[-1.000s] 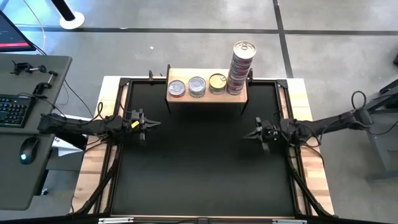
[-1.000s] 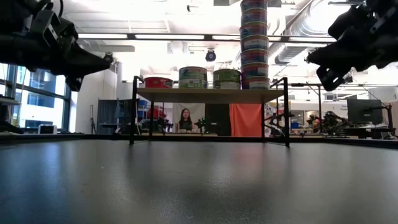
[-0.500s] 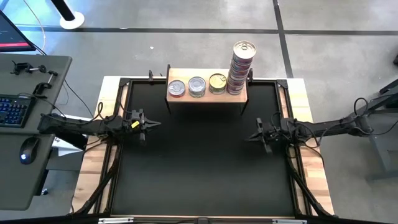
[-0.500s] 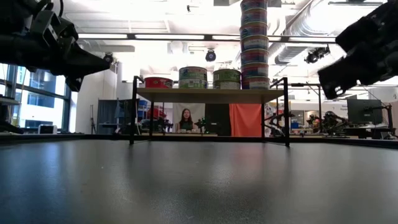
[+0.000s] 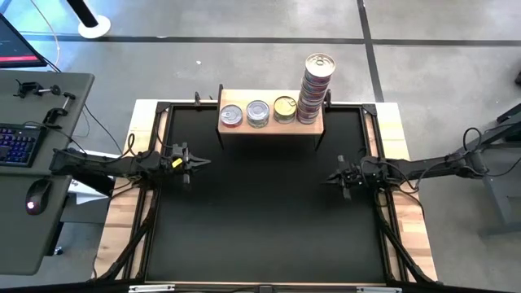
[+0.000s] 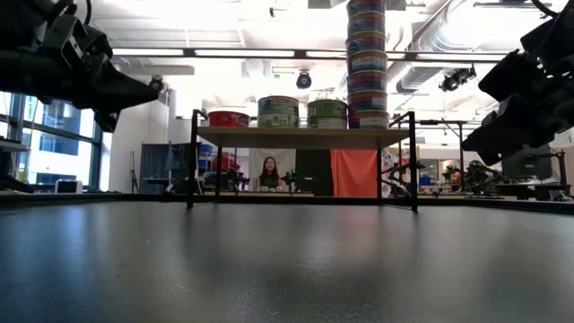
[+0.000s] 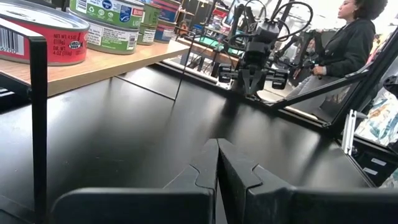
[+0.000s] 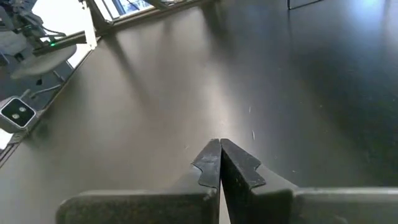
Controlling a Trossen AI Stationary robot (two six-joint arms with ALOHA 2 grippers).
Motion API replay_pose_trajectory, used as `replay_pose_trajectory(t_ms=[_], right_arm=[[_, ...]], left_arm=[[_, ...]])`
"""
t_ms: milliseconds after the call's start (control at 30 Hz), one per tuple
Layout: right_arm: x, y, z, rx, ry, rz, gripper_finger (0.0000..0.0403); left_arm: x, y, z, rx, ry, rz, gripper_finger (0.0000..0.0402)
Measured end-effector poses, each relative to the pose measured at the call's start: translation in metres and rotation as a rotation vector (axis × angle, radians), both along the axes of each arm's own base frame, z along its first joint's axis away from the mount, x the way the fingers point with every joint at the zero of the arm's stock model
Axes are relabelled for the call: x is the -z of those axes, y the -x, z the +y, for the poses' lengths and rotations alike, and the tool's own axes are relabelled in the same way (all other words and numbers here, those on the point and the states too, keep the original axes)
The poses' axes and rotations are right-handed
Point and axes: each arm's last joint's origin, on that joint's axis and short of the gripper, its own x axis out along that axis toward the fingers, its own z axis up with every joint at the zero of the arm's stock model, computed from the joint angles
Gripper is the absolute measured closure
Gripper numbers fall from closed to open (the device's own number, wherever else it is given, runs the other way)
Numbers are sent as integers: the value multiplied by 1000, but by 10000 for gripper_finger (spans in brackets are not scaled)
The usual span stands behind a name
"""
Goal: Stack canned seafood by type on shelf
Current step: Return to Home Position
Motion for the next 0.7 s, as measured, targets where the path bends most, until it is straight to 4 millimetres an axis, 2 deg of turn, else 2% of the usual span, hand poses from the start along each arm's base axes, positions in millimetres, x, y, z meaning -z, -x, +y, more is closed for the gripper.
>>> replay_pose_trajectory(t_ms=[200, 467, 700], right_arm=[[-2, 1, 1, -6, -1, -18, 403], [-22, 10, 1, -11, -11, -234, 403], [-37, 19, 0, -13, -19, -420, 403]], left_arm=[[-9, 10, 1, 0, 6, -104, 401], [-24, 20, 1, -2, 15, -284, 401], [-24, 20, 3, -21, 11, -287, 401]])
